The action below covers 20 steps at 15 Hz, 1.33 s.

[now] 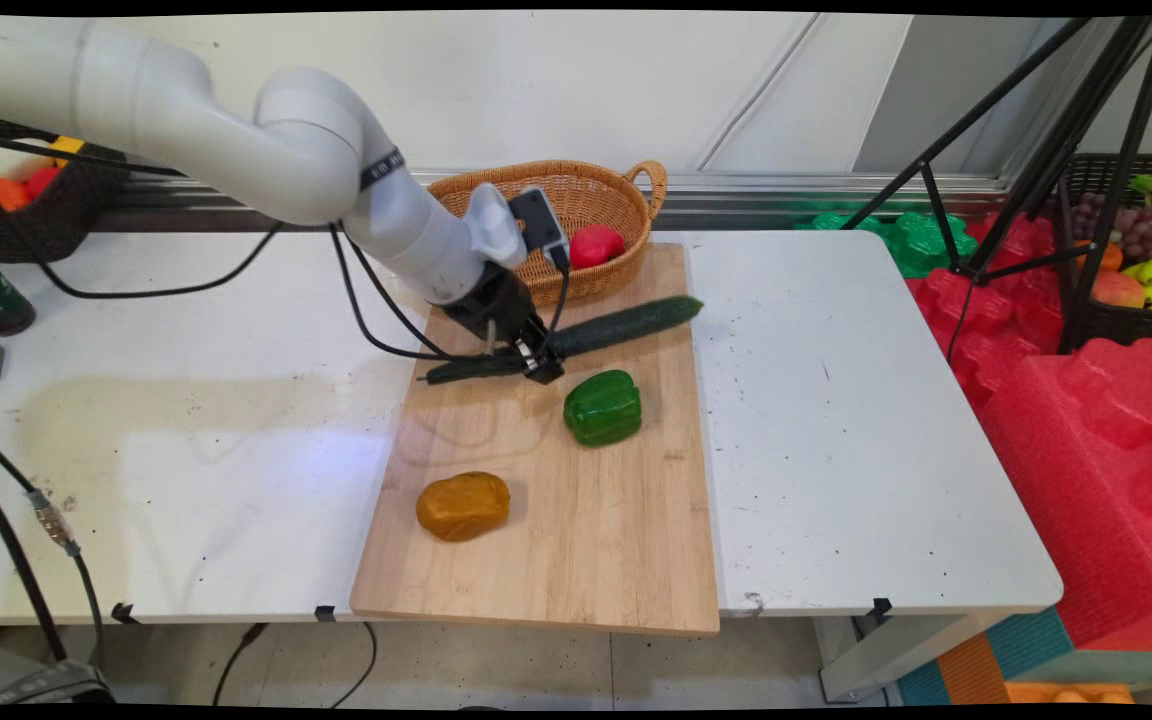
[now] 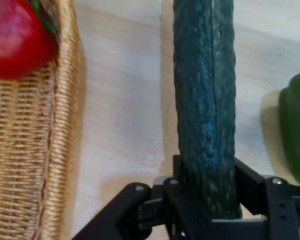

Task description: Place the picked object in the vegetable basket

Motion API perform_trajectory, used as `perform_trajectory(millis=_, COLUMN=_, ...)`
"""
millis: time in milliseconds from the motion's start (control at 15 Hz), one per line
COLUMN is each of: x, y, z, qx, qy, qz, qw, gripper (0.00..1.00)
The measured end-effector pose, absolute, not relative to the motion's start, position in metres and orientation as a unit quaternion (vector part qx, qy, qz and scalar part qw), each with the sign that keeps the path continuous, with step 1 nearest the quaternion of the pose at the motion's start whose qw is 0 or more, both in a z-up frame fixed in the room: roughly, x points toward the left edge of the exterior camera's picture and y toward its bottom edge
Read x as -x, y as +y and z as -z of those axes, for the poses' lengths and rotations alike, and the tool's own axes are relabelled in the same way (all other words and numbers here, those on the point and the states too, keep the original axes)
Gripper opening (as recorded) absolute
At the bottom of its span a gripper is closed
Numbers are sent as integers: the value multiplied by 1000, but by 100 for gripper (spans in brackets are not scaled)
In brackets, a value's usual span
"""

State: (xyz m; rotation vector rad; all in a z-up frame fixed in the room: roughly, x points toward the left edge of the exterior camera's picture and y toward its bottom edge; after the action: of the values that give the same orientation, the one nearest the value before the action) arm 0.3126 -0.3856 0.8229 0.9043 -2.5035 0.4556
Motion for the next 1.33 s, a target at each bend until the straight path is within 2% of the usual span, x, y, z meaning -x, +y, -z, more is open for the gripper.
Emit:
perform_trajectory(millis=667, x=-345, y=-351, z=-931, qx=-354, qy=-863, qz=-219, qw=286, gripper=0)
perform_trajectory(millis=1000, x=-366, y=-355, z=-959, qx=-385, qy=-838, qz=-251, qw=292, gripper=0)
perform_trajectory(millis=1333, x=-386, y=-374, z=-972, qx=-415, qy=-820, qz=-291, qw=265, gripper=0)
